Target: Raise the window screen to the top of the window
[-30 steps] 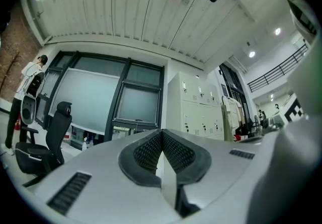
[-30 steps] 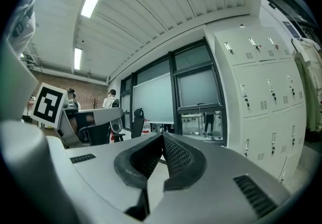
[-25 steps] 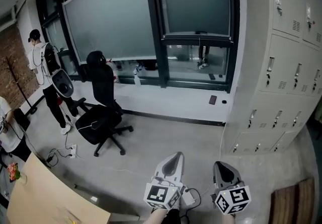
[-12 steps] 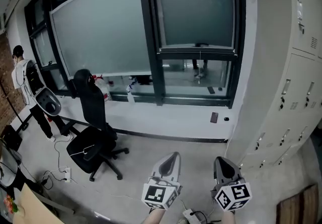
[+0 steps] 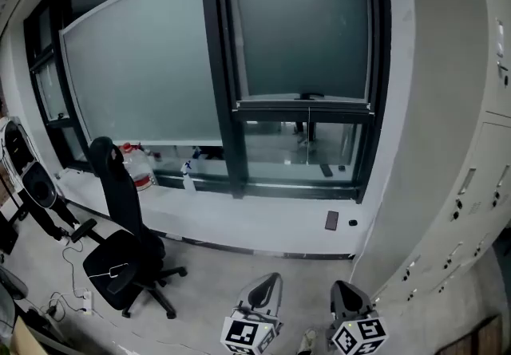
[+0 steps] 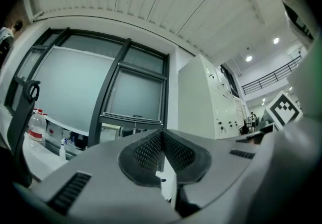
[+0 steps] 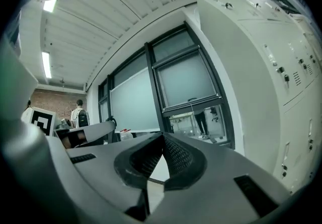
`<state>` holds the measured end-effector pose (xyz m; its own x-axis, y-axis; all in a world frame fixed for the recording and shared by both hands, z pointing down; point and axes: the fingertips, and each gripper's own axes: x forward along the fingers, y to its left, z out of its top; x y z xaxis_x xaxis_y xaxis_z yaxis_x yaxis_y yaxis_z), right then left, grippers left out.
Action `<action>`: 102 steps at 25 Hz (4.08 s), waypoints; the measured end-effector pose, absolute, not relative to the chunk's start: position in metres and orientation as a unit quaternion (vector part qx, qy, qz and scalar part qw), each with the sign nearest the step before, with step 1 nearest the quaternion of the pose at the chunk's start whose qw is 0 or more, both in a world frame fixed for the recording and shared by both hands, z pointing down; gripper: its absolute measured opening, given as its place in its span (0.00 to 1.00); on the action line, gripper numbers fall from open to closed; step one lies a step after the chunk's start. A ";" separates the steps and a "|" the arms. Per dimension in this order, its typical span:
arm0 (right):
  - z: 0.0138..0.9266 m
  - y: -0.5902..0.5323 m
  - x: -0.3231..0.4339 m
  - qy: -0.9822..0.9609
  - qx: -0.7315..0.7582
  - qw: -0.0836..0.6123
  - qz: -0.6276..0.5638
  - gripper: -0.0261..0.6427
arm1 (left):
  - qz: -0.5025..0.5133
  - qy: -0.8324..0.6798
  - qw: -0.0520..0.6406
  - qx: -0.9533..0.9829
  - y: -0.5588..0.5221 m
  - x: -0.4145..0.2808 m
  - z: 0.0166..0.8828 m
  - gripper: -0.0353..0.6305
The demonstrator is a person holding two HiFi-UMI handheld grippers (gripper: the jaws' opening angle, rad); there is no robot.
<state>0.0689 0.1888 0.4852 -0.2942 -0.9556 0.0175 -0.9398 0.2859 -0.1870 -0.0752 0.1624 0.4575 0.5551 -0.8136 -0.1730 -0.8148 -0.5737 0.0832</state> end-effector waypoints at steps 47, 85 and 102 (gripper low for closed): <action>0.419 -0.532 0.198 0.797 -0.597 0.075 -0.043 0.05 | 0.096 0.487 0.004 -0.868 -0.563 0.047 0.424 0.06; 0.408 -0.711 0.247 0.655 -0.364 -0.573 0.332 0.11 | -0.442 0.318 0.417 -0.728 -0.745 0.045 0.410 0.17; 0.414 -0.711 0.244 0.614 -0.319 -0.644 0.327 0.08 | -0.558 0.277 0.414 -0.664 -0.745 0.045 0.421 0.09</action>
<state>0.2443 -0.7108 0.4136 0.0323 -0.8130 0.5814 0.0290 0.5822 0.8125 0.0448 -0.7455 0.4208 0.2237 -0.8302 0.5106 0.0942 -0.5030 -0.8591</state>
